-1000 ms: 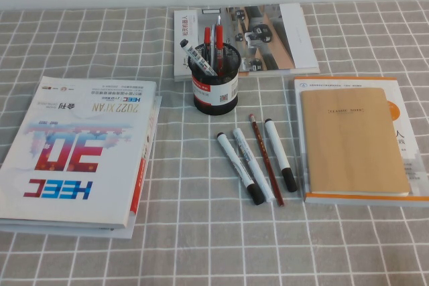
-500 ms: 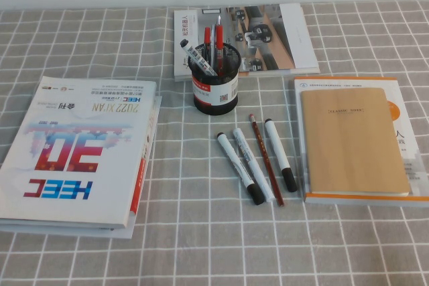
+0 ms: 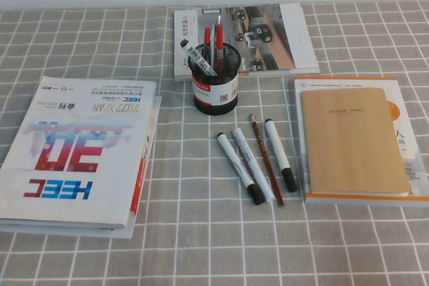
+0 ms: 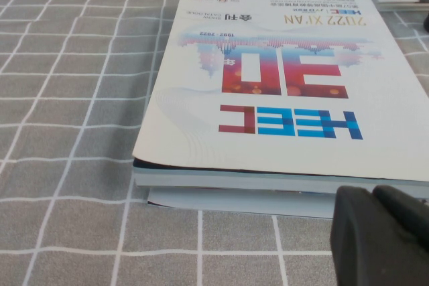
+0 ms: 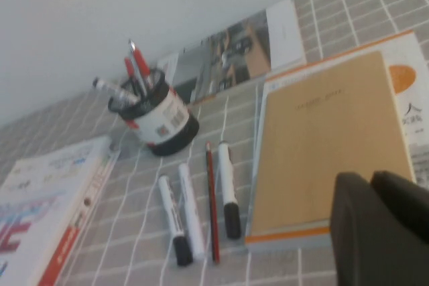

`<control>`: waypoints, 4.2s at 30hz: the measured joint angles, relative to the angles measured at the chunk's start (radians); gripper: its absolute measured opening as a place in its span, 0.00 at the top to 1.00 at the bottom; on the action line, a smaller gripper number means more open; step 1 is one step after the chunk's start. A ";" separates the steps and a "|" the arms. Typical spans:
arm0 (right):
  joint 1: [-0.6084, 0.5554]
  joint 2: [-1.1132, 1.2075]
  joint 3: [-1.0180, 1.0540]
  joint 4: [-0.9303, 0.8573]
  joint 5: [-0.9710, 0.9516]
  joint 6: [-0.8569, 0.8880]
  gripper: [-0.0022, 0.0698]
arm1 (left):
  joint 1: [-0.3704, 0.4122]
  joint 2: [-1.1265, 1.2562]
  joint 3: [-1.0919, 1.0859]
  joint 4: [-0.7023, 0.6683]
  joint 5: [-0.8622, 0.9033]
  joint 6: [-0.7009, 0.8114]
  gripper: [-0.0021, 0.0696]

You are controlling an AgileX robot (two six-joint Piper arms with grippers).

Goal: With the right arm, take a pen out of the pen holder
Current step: 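Take a marker out of the pen holder and lay it on the table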

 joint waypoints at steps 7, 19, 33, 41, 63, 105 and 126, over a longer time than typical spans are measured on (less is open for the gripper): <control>0.000 0.284 -0.202 -0.035 0.227 -0.127 0.99 | 0.000 0.000 0.000 0.000 0.000 0.000 0.98; 0.000 0.681 -0.402 -0.053 0.380 -0.375 0.99 | 0.000 0.000 0.000 0.000 0.000 0.000 0.98; 0.263 0.956 -0.626 -0.194 0.326 -0.299 0.99 | 0.000 0.000 0.000 0.000 0.000 0.000 0.98; 0.473 1.196 -0.826 -0.424 0.263 -0.113 0.99 | 0.000 0.000 0.000 0.000 0.000 0.000 0.98; 0.620 1.597 -1.033 -0.851 -0.414 0.033 0.80 | 0.000 0.000 0.000 0.000 0.000 0.000 0.98; 0.558 2.044 -1.654 -0.868 -0.194 -0.015 0.42 | 0.000 0.000 0.000 0.000 0.000 0.000 0.98; 0.558 2.126 -1.771 -0.869 -0.124 -0.015 0.42 | 0.000 0.000 0.000 0.000 0.000 0.000 0.98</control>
